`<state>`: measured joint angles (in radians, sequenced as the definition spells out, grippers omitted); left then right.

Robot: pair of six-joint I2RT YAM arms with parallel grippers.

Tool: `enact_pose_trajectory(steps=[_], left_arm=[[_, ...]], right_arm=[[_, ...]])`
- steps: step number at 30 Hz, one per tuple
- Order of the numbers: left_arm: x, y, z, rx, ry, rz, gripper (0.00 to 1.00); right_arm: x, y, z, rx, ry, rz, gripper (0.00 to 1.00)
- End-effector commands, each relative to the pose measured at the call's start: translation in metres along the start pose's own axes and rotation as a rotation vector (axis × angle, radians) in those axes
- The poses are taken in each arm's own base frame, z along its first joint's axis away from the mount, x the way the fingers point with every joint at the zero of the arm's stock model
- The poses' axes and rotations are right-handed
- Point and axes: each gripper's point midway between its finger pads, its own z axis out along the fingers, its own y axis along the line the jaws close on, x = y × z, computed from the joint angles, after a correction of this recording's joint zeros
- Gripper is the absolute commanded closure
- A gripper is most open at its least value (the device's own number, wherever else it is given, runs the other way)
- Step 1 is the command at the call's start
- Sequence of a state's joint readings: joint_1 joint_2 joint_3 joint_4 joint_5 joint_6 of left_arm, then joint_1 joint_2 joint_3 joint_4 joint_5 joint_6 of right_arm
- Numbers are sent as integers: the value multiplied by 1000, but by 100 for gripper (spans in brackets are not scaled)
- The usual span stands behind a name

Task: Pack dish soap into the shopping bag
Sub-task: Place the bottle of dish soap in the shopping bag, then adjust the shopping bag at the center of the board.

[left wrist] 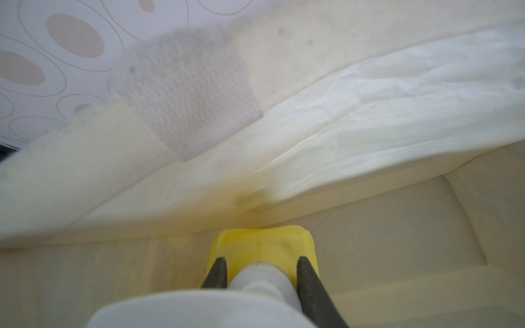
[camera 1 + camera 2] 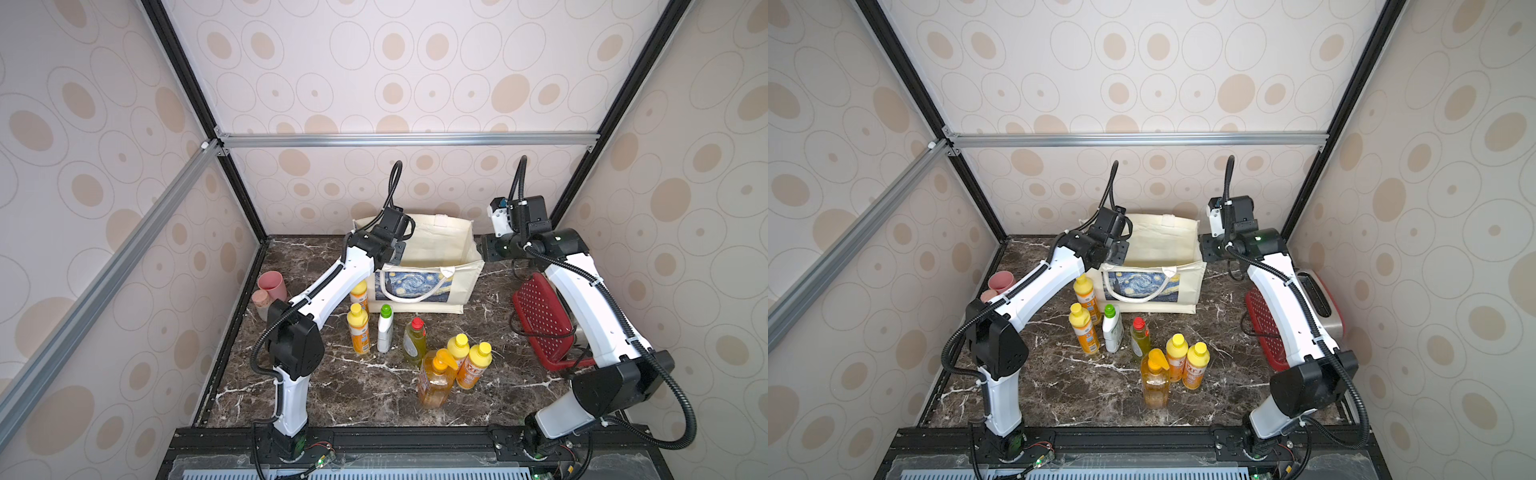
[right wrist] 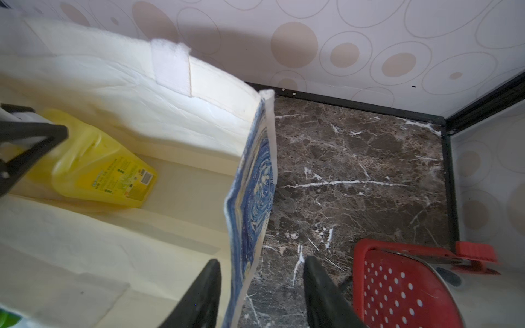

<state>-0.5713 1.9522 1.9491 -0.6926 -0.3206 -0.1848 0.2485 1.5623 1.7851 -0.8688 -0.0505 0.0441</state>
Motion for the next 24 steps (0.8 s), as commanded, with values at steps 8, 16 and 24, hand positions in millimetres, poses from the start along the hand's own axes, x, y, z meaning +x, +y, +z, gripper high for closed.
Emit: enact_pose_trajectory(steps=[8, 16, 24], left_arm=[[-41, 24, -44, -19, -128, -87, 42], [-79, 17, -136, 238, -280, -171, 1], [-53, 96, -179, 168, -386, -348, 2]], right_arm=[[-12, 33, -29, -188, -40, 28, 47], [-24, 88, -56, -380, -92, -33, 40], [-30, 155, -42, -460, -69, -161, 41]])
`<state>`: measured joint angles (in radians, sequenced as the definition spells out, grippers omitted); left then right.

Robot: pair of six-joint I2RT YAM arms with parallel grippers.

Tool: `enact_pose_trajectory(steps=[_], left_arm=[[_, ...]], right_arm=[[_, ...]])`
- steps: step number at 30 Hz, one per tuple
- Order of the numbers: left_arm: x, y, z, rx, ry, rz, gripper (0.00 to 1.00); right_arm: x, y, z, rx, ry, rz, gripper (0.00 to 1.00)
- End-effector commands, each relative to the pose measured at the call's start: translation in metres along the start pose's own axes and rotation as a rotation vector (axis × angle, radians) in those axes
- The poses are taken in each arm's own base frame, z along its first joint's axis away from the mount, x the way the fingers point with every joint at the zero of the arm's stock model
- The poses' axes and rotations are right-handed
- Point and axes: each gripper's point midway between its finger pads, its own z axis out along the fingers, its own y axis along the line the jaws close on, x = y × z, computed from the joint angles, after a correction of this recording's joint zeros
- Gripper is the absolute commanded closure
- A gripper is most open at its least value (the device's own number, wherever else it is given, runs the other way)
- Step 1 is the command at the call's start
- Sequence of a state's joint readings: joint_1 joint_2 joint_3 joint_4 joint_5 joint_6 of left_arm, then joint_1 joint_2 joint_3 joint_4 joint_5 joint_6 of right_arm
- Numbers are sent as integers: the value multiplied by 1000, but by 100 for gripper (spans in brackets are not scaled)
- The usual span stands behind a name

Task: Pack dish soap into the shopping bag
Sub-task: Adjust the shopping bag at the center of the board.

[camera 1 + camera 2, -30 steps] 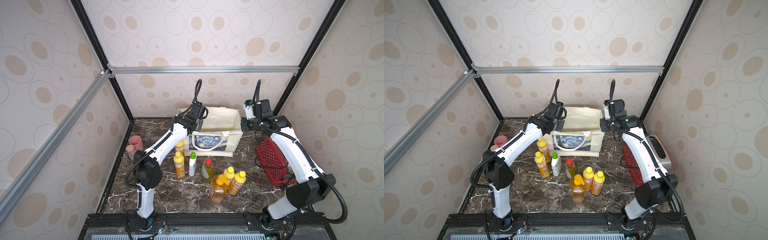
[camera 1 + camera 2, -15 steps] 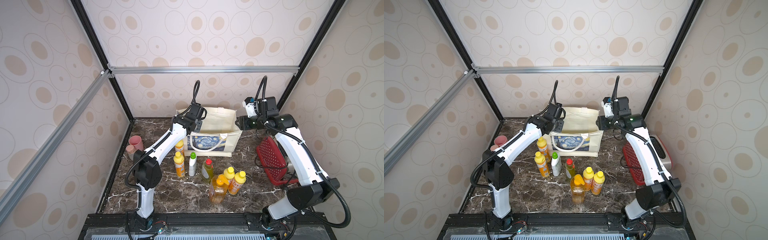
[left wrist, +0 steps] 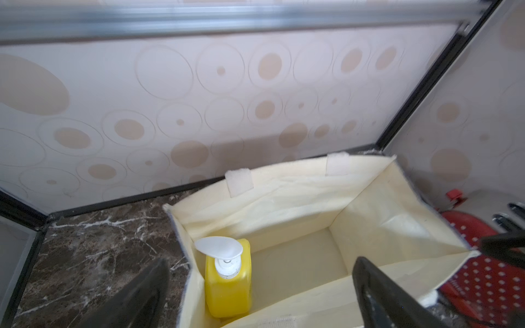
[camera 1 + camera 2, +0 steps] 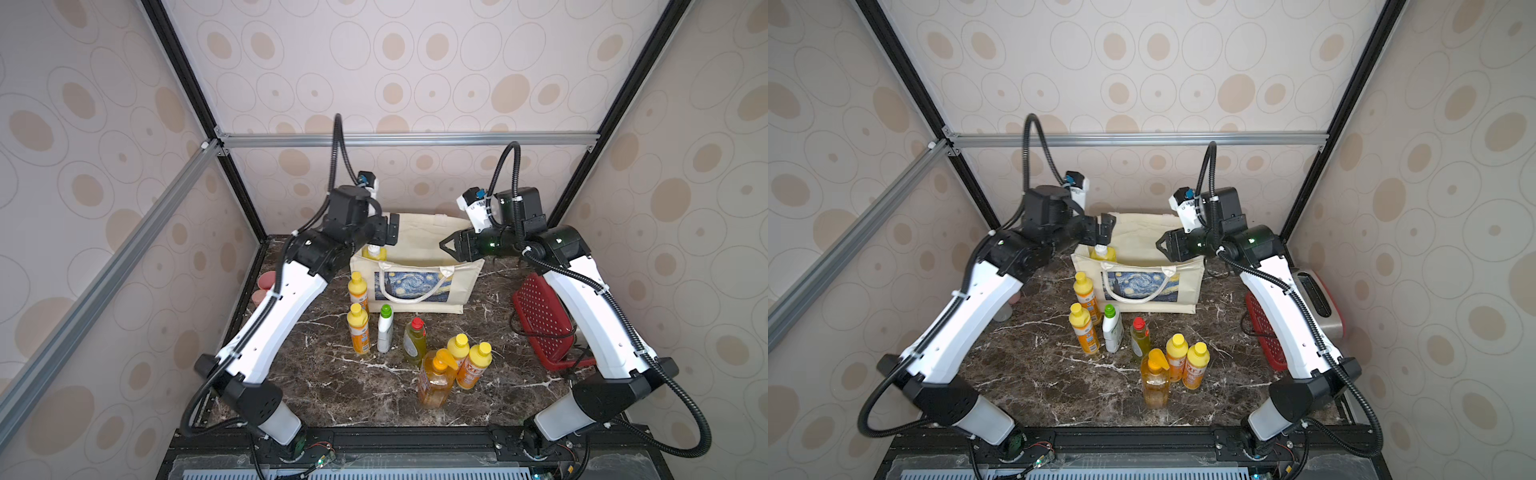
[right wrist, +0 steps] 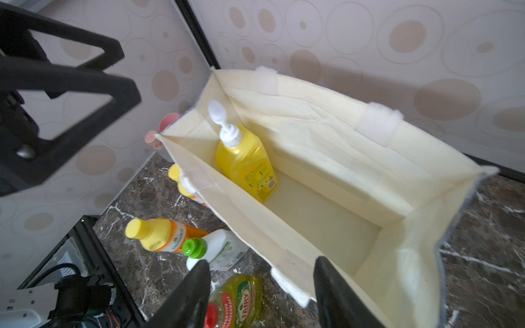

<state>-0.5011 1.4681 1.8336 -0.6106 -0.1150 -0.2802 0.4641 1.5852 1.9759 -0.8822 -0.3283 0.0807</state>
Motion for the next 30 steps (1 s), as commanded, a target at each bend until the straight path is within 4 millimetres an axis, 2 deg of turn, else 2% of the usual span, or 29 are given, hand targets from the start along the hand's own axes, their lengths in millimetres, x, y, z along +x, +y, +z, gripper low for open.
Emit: enact_pose_trajectory(steps=[1, 3, 7, 8, 11, 13, 15, 17, 20, 23, 27, 30], left_arm=[[17, 45, -2, -57, -3, -108, 4], [34, 59, 0, -41, 13, -143, 6], [68, 52, 22, 30, 96, -135, 6], [74, 51, 27, 30, 118, -132, 6], [93, 58, 41, -6, 172, -131, 5], [101, 59, 48, -9, 185, -137, 5], [102, 60, 50, -12, 181, -144, 5], [103, 59, 50, -8, 186, -145, 5], [110, 65, 46, -42, 213, -130, 12], [132, 69, 42, -52, 247, -133, 20], [160, 66, 38, -21, 288, -145, 24], [173, 65, 34, -10, 294, -146, 25]], right_arm=[[2, 12, 30, -11, 48, -41, 41], [2, 22, 50, -15, 75, -71, 42], [7, 36, 92, 23, 144, -135, 42], [5, 40, 97, 29, 152, -144, 42], [21, 39, 116, 71, 232, -161, 44], [32, 41, 126, 74, 271, -160, 55], [42, 50, 132, 34, 300, -152, 68], [51, 59, 135, -9, 332, -141, 75], [64, 75, 133, -82, 382, -126, 77], [78, 88, 130, -148, 417, -115, 78], [106, 103, 131, -254, 470, -76, 80], [111, 104, 125, -262, 470, -68, 82]])
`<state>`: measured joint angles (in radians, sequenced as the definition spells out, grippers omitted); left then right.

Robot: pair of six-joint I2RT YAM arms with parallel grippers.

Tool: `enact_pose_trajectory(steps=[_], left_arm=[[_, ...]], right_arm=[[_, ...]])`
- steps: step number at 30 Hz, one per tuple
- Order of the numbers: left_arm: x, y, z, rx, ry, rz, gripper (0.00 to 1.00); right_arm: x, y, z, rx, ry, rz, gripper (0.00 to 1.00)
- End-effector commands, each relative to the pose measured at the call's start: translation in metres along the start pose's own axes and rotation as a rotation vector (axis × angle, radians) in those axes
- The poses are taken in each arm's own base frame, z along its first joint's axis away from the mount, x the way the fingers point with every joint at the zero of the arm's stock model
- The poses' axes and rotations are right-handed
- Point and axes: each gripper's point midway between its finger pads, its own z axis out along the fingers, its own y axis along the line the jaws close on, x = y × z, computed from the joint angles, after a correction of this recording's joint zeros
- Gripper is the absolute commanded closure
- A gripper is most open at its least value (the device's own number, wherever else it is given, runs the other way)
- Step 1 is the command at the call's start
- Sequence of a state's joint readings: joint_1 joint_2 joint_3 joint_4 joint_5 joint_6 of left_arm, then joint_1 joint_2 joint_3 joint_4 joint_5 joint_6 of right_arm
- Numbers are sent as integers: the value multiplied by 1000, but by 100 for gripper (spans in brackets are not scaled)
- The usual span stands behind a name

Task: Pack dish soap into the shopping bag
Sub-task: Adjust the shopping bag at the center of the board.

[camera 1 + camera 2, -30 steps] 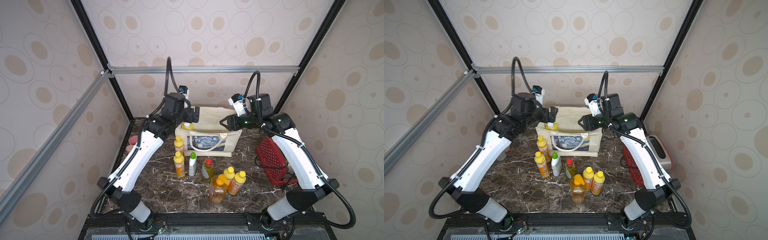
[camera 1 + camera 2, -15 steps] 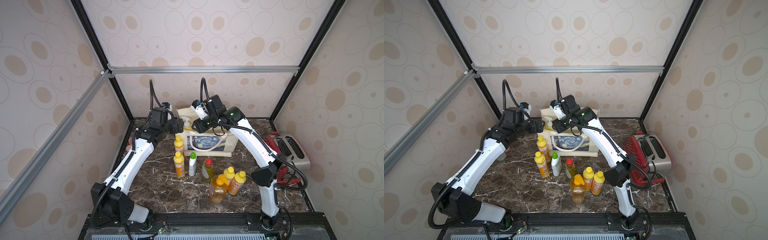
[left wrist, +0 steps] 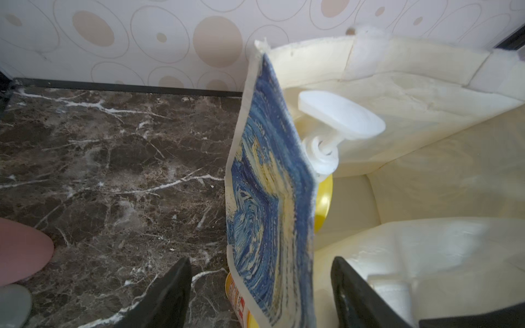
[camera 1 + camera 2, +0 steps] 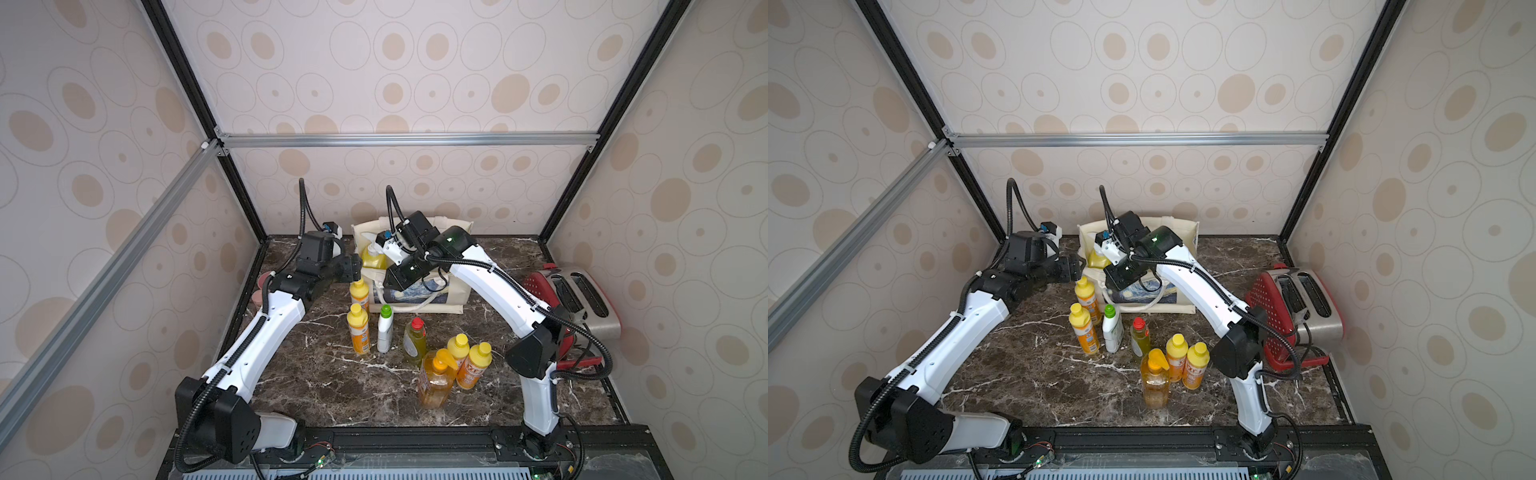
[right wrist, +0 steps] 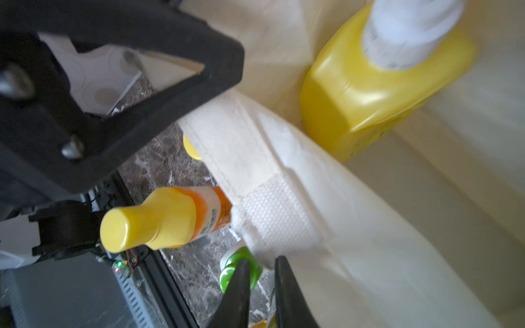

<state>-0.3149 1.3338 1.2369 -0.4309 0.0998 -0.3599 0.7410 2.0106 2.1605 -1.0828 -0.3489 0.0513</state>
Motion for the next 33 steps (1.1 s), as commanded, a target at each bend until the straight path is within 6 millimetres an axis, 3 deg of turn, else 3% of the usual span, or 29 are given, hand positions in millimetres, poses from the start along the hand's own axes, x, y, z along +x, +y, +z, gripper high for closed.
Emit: enact_pose_trajectory(steps=[1, 9, 16, 19, 24, 31, 33], left_arm=[[11, 1, -2, 16, 3, -3, 25], [0, -5, -13, 43, -54, 10, 17], [-20, 2, -39, 1, -172, 1, 7], [-19, 24, -54, -100, -269, -9, 4], [-1, 62, -67, -267, -385, -20, 2], [40, 83, -46, -326, -361, -26, 1], [42, 89, -51, -363, -357, -23, 1]], right_arm=[[2, 22, -19, -64, -38, -17, 82], [-14, 22, -85, 63, -260, -63, 71], [6, 41, -128, 30, -379, -115, 59], [22, 47, -133, 7, -395, -118, 57], [50, 58, -123, 31, -322, -155, 57], [72, 67, -122, 69, -257, -174, 56], [74, 76, -116, 64, -231, -196, 56]])
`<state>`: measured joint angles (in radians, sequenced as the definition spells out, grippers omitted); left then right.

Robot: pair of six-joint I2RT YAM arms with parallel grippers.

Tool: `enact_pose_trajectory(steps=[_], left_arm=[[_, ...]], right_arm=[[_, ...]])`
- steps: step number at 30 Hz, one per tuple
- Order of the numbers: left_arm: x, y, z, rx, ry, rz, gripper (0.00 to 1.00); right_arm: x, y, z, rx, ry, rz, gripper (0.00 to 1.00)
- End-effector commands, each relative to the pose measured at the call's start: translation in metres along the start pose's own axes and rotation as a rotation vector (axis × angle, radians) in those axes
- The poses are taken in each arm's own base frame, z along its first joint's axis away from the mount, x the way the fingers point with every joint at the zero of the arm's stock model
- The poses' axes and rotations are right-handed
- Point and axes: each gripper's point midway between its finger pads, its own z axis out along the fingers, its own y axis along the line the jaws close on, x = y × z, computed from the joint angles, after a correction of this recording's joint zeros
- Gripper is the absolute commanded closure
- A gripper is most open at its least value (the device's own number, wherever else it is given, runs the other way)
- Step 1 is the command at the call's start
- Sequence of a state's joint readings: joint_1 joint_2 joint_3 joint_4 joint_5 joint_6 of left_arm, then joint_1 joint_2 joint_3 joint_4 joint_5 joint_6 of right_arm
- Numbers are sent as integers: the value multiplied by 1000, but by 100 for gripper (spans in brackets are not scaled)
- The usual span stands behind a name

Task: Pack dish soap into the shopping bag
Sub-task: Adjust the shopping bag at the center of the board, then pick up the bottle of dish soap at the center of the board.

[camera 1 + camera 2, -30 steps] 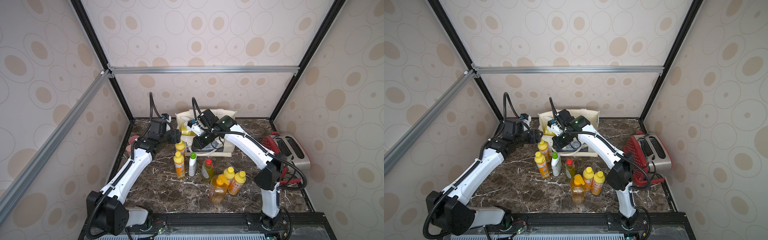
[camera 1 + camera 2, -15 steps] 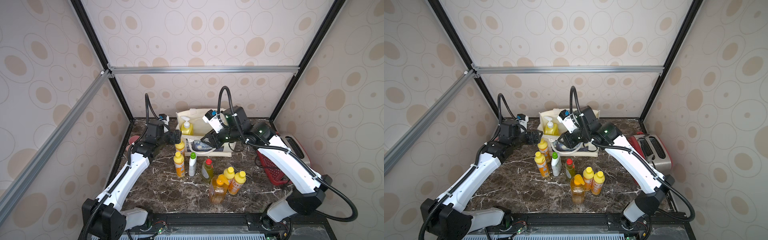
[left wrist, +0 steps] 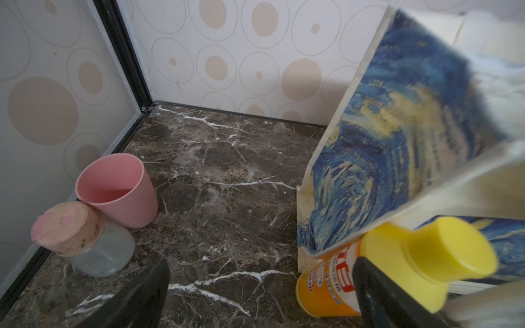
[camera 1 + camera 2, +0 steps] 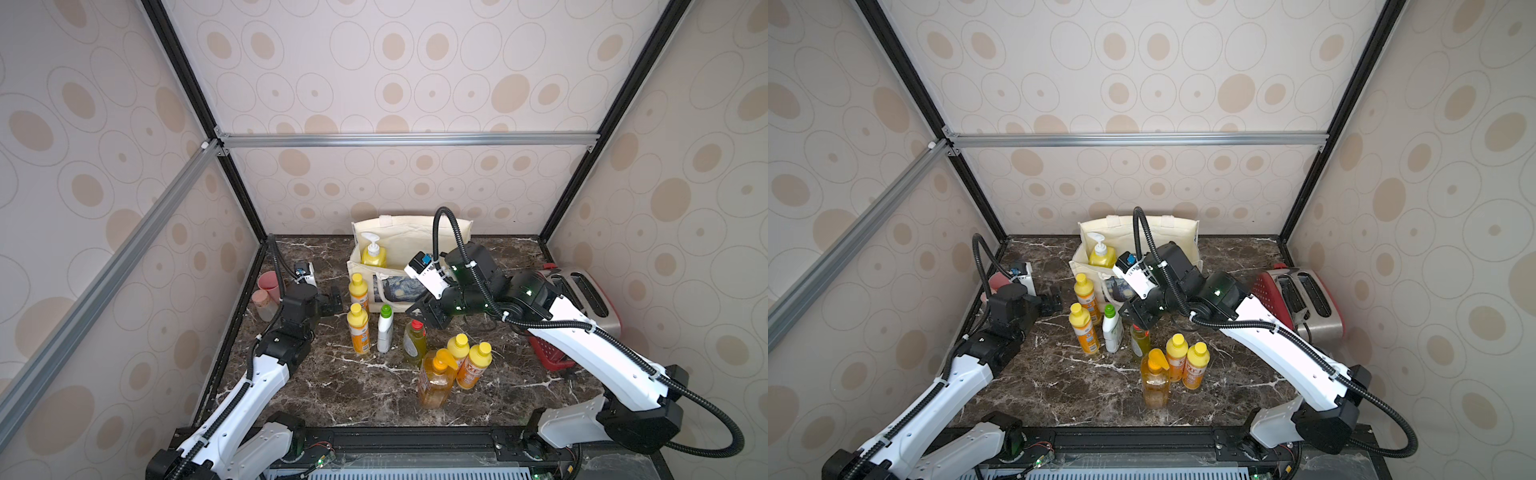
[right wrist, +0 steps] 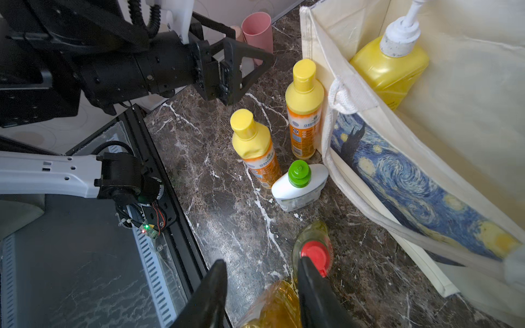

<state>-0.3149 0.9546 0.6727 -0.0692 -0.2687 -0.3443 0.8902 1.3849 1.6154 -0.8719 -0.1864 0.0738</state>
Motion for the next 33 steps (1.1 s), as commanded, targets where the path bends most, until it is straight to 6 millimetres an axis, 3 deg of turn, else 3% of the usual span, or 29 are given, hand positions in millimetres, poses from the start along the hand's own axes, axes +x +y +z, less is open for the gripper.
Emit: enact_pose_trajectory(steps=[1, 4, 7, 12, 18, 23, 33], left_arm=[[-22, 12, -8, -59, -98, 0, 1], [-17, 21, -9, -98, -107, 9, 0], [-15, 30, -9, -139, -104, 18, 1], [-11, 53, -21, -215, -161, -37, 2], [2, 77, -6, -160, -97, -196, 2], [-4, 66, -12, -86, -118, -210, 2], [-4, 62, -7, -66, -103, -204, 2]], right_arm=[[6, 15, -3, 2, 35, -50, 56], [7, 29, 16, -18, 69, -89, 53], [5, 38, 40, -32, 98, -104, 43], [-4, 47, 76, -28, 111, -110, 32], [-14, 52, 109, -21, 104, -112, 25], [-17, 46, 135, 14, 121, -121, 21], [-18, 18, 166, 154, 141, -133, 14]])
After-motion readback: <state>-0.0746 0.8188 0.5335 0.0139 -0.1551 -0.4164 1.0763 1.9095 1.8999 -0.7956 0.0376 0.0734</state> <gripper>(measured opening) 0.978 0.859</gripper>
